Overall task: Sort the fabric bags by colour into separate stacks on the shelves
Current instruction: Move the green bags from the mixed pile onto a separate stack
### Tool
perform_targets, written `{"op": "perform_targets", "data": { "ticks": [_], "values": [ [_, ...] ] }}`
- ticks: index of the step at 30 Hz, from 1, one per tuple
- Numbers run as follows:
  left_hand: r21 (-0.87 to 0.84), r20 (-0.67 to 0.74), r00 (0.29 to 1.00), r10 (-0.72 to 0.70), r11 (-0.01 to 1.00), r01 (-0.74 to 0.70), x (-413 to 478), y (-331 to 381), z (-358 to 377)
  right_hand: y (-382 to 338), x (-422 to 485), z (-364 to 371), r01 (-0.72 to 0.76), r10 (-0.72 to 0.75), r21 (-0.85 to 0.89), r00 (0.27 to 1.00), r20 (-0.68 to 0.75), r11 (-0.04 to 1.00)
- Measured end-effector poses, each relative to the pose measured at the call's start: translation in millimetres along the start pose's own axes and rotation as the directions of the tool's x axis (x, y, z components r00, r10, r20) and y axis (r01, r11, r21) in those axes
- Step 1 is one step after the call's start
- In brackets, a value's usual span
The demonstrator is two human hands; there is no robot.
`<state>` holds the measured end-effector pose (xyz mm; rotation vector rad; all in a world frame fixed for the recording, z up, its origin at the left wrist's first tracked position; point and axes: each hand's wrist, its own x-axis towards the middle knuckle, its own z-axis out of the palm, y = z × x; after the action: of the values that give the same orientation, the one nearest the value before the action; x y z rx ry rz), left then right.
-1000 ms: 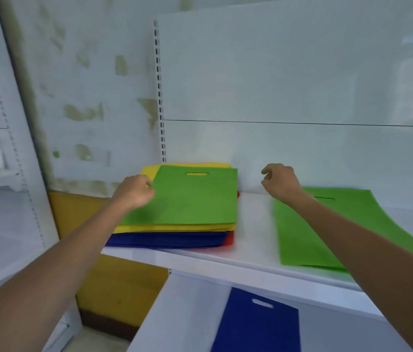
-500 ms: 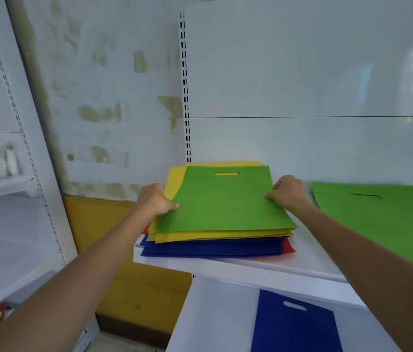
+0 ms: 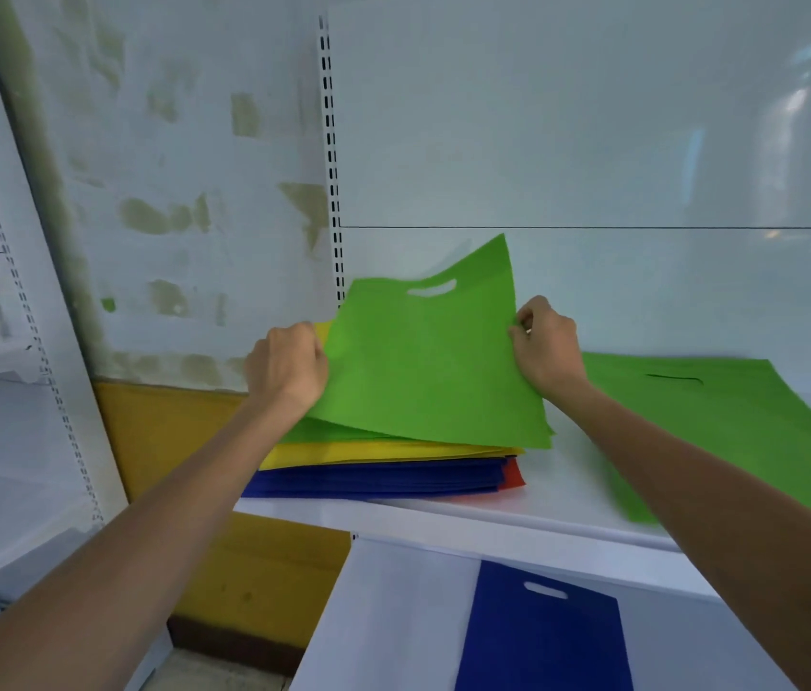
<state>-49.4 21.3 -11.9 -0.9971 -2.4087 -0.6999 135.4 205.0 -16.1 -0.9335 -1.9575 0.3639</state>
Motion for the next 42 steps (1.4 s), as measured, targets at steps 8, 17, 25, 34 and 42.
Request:
{"op": "perform_targets", "data": {
  "ticks": [8, 17, 25, 34, 42],
  "values": [
    [-0.322, -0.099, 0.975, 0.201, 0.92, -0.223, -18, 93, -6, 51, 14, -96, 0.06, -0.07, -0.079, 0.989, -0.128, 0.995],
    [-0.423, 0.104, 0.944, 0.313, 0.873, -0.243, -73, 224, 27, 154, 8, -207, -0.01, 0.05, -0.423, 0.995, 0.083, 0.906],
    [-0.189, 0.383, 0.871, 0.307, 0.949, -0.252, -129, 258, 69, 212, -29, -227, -0.037, 0.481, -0.648, 0.702, 0.525, 0.76],
    [-0.337, 0.232, 0.95, 0.21, 0.933, -0.124, -88, 245, 36, 192, -5, -224, -0.088, 0.168, -0.319, 0.958, 0.232, 0.944],
    [-0.324, 0.234, 0.971, 0.055, 0.946, 0.024, -46, 151, 1, 132, 2, -163, 0.018, 0.0, -0.095, 0.983, 0.185, 0.995]
  ]
}}
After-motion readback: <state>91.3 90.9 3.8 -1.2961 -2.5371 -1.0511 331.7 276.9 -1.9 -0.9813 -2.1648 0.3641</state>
